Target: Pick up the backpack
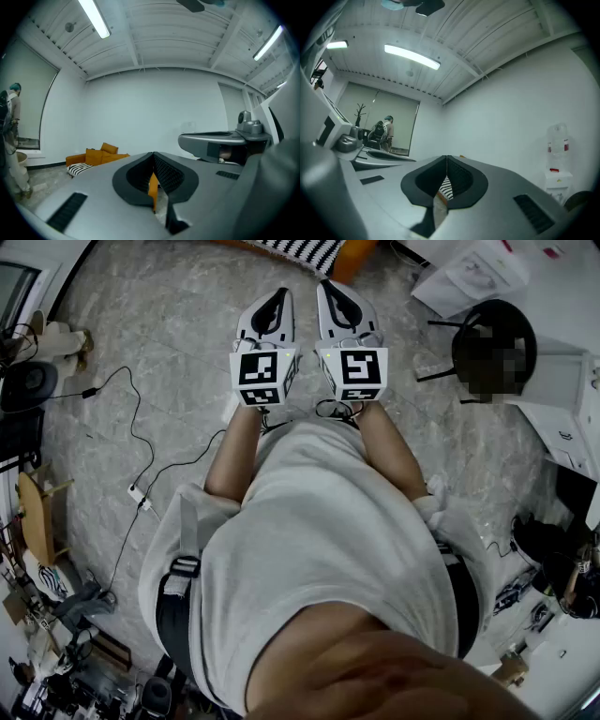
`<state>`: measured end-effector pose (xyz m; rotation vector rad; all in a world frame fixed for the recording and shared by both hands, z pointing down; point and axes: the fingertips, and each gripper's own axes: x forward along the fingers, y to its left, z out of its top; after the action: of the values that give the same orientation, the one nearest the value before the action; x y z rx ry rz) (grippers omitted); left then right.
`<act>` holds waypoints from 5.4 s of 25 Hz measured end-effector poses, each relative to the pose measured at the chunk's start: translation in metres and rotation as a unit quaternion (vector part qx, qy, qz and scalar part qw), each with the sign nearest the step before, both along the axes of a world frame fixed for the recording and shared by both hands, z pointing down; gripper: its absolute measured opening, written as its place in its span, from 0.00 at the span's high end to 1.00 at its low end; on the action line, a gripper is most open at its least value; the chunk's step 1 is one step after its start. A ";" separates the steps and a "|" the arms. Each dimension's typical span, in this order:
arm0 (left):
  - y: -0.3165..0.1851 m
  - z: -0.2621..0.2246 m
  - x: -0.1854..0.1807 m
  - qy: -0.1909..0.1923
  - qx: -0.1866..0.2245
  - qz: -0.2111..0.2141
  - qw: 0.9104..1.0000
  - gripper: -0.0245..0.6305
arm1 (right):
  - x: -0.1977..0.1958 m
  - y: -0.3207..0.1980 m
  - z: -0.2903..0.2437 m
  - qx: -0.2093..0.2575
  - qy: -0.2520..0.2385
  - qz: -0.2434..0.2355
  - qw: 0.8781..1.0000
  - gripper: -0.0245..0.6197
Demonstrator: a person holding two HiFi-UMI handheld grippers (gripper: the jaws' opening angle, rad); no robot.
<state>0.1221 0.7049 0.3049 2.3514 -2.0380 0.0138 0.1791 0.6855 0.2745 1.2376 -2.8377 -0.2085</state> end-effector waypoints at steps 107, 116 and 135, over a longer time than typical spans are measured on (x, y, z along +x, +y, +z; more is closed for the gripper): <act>-0.894 0.257 -0.195 -0.148 -0.370 0.301 0.867 0.94 | -0.201 -0.851 0.276 -0.343 0.191 0.073 0.917 0.90; -0.945 0.315 -0.201 -0.160 -0.396 0.289 0.856 0.94 | -0.204 -0.890 0.329 -0.375 0.203 0.036 0.904 0.90; -1.037 0.383 -0.183 -0.298 -0.371 0.348 0.808 0.94 | -0.162 -0.972 0.394 -0.409 0.205 0.080 0.886 0.90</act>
<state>-0.0612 -0.3323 0.6875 2.4641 -0.7978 1.4130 0.0173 -0.2868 0.6680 1.0359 -2.0534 0.5997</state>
